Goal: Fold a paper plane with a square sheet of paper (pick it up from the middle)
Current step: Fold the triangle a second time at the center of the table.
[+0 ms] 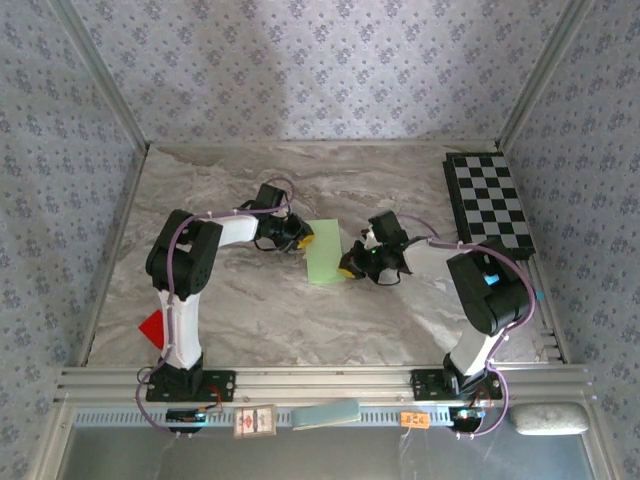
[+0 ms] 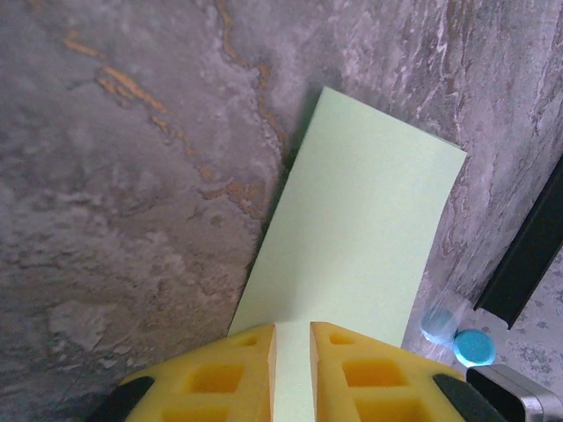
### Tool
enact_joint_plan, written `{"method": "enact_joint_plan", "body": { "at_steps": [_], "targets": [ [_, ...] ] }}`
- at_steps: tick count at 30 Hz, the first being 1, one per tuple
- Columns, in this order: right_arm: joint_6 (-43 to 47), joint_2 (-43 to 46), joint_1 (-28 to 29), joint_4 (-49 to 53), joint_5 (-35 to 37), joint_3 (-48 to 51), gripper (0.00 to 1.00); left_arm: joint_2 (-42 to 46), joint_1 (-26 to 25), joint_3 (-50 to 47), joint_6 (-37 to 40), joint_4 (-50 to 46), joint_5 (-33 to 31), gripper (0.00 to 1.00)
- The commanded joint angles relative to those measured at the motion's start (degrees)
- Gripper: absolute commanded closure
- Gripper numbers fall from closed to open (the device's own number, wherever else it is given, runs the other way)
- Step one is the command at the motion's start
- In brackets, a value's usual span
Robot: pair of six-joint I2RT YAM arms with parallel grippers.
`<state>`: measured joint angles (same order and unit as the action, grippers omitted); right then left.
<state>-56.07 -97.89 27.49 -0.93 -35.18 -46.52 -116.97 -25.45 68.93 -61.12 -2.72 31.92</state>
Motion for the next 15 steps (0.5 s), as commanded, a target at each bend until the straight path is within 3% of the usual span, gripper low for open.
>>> {"method": "enact_joint_plan", "body": {
  "at_steps": [1, 7, 15],
  "targets": [
    [1.56, 1.33, -0.44, 5.32, 0.15, -1.05, 0.99, -0.64, -0.91, -1.37, 2.91, -2.21, -1.96, 0.80],
    [6.04, 1.34, -0.73, 14.20, -0.49, -3.99, 1.00, 3.07, -0.97, 1.41, 7.98, -1.49, -2.08, 0.75],
    [7.27, 0.71, -0.97, 18.01, -0.86, -6.45, 1.00, -1.42, -1.08, 1.99, 7.27, 0.75, 0.12, 0.80]
  ]
}}
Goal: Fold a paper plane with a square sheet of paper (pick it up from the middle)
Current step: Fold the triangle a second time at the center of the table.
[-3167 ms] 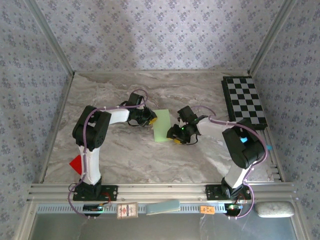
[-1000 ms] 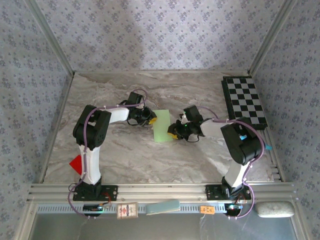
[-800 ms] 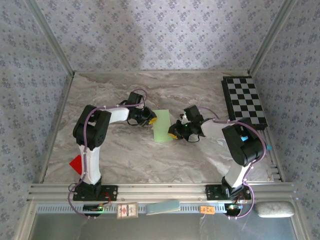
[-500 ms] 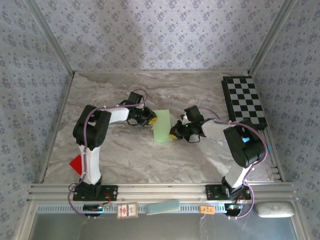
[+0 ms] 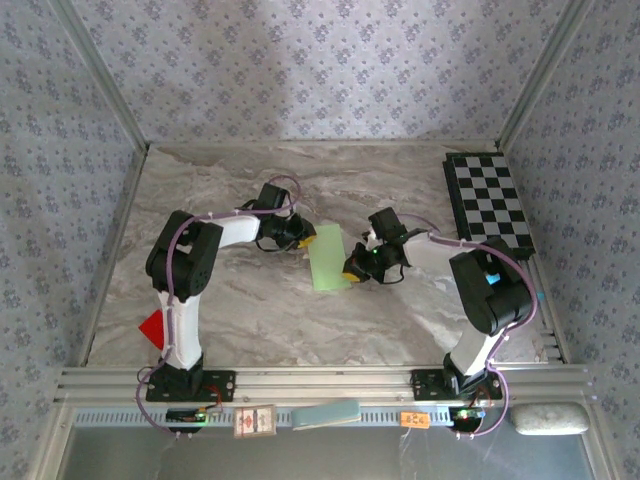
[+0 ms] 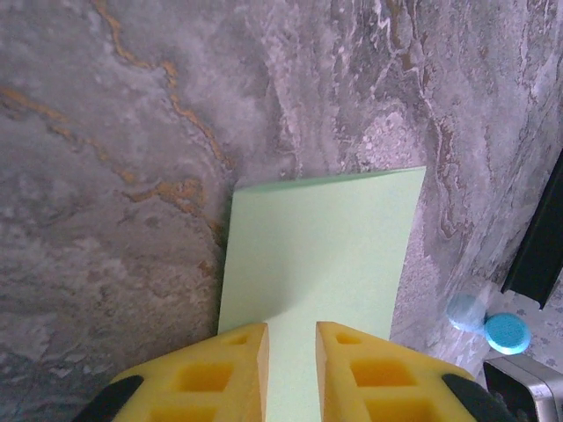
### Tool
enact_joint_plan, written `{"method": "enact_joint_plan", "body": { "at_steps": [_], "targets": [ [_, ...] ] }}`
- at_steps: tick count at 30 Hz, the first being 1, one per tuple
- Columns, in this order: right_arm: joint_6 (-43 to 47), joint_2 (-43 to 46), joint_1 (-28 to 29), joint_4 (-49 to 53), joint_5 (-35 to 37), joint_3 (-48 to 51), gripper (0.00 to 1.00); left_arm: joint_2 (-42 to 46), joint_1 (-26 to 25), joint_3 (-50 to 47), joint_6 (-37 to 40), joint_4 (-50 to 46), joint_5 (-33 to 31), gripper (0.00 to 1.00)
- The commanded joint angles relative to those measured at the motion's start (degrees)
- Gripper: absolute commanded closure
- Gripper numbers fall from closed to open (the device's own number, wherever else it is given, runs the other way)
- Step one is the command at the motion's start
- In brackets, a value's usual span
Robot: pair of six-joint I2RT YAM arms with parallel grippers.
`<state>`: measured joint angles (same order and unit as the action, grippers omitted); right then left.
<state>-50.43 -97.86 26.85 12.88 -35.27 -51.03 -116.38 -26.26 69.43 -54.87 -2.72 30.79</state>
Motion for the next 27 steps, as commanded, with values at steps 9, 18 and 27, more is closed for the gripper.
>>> {"method": "enact_joint_plan", "body": {
  "at_steps": [9, 18, 27],
  "targets": [
    [2.38, -0.98, 0.06, 3.17, -2.87, -5.10, 1.00, -4.82, -0.70, 2.21, 1.43, -3.11, 0.16, 0.84],
    [2.53, -4.99, 1.22, 1.88, -2.34, -8.97, 1.00, -4.94, -1.07, 1.78, 1.17, -3.16, 0.24, 0.84],
    [1.12, -8.73, 2.97, -2.90, -0.28, -11.55, 1.00, -5.18, -1.64, 1.34, 1.09, -3.42, 0.46, 0.84]
  ]
}}
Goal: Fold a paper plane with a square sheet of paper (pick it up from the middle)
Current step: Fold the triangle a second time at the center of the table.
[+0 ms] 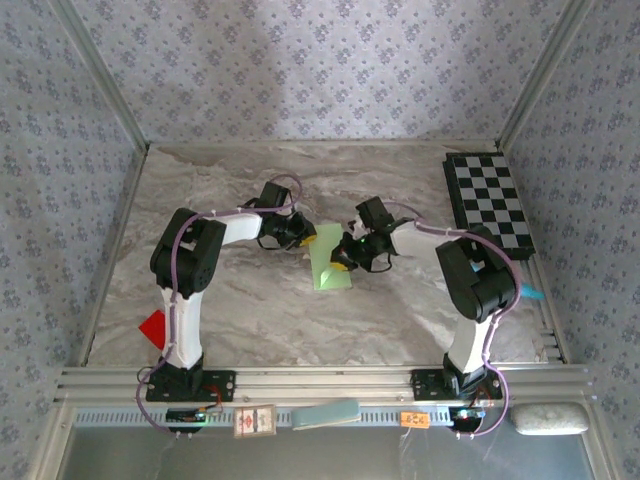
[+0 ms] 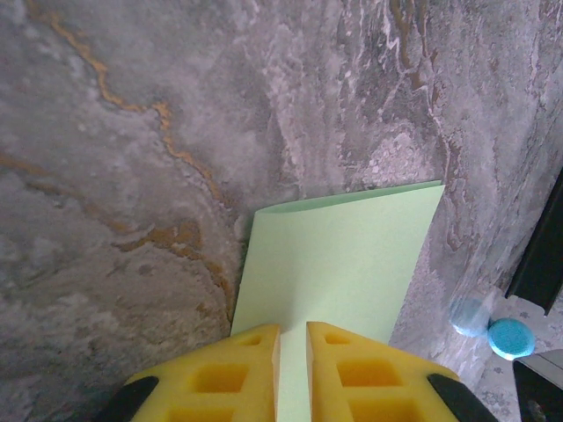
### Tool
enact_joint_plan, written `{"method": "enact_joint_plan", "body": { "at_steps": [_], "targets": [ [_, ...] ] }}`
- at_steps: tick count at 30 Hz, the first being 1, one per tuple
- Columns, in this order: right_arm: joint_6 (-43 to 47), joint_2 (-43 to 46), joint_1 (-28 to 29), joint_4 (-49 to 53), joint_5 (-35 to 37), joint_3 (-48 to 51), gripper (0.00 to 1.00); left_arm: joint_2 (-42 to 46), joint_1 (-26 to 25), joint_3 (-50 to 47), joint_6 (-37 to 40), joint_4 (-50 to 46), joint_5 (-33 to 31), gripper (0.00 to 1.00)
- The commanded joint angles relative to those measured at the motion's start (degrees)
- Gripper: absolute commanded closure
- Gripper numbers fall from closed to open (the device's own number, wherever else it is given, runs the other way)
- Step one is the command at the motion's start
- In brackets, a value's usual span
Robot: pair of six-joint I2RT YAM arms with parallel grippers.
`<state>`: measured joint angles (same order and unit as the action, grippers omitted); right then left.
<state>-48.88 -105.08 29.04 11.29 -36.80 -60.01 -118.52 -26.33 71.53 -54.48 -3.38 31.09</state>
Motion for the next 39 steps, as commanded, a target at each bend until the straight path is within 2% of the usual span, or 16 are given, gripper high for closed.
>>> {"method": "enact_joint_plan", "body": {
  "at_steps": [1, 22, 39],
  "targets": [
    [-0.39, -1.94, 1.05, -1.15, 1.53, -3.01, 1.00, -3.03, -1.58, -0.86, 0.60, -2.78, 0.03, 0.84],
    [-1.53, -5.57, 3.28, -1.02, 7.14, -5.65, 1.00, -3.45, -2.31, -1.48, -0.19, -2.76, -0.06, 0.84],
    [-0.69, -6.61, 3.98, 0.22, 7.34, -6.59, 1.00, -3.74, -2.75, -1.32, -0.37, -2.72, 0.02, 0.84]
  ]
}}
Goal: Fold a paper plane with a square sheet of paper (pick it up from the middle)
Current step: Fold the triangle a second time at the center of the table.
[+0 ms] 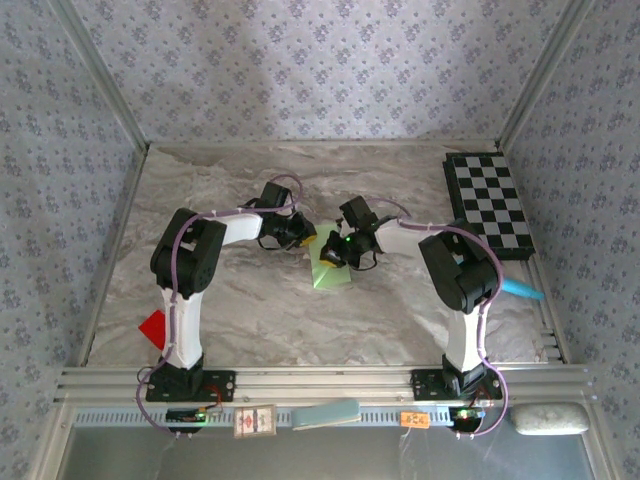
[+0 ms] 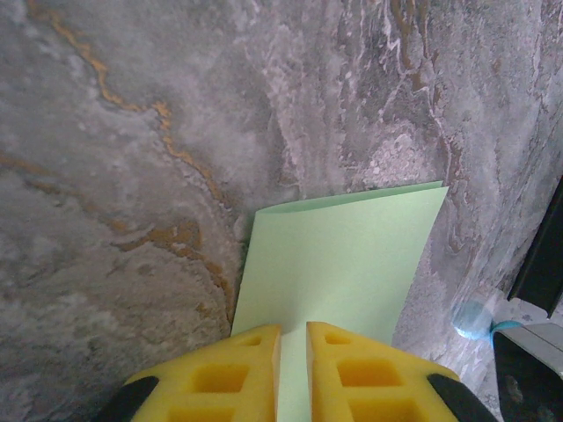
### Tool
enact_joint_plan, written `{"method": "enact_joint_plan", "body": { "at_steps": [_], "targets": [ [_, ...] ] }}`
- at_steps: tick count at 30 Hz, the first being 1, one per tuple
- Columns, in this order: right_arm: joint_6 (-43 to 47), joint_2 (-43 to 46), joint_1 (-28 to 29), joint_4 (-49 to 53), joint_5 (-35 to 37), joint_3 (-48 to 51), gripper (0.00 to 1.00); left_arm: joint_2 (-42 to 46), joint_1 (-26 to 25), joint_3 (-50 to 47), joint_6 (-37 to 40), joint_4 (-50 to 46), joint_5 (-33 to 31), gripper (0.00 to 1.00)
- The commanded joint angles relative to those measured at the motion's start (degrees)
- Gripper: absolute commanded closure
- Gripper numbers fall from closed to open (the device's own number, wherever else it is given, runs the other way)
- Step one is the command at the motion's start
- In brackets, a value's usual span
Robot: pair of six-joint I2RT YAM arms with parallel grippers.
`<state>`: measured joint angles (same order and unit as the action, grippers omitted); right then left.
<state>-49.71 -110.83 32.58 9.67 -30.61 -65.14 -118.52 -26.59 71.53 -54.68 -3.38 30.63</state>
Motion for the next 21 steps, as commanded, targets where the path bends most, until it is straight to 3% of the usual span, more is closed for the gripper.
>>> {"method": "enact_joint_plan", "body": {
  "at_steps": [1, 21],
  "targets": [
    [0.23, -0.95, 0.39, 2.25, 1.24, -1.55, 1.00, -3.74, -2.55, -1.30, -0.17, -2.73, 0.48, 0.84],
    [0.07, -1.76, 0.18, 1.33, 1.04, -2.04, 1.00, -4.14, -2.85, -0.86, -0.34, -2.79, 0.67, 0.84]
  ]
}}
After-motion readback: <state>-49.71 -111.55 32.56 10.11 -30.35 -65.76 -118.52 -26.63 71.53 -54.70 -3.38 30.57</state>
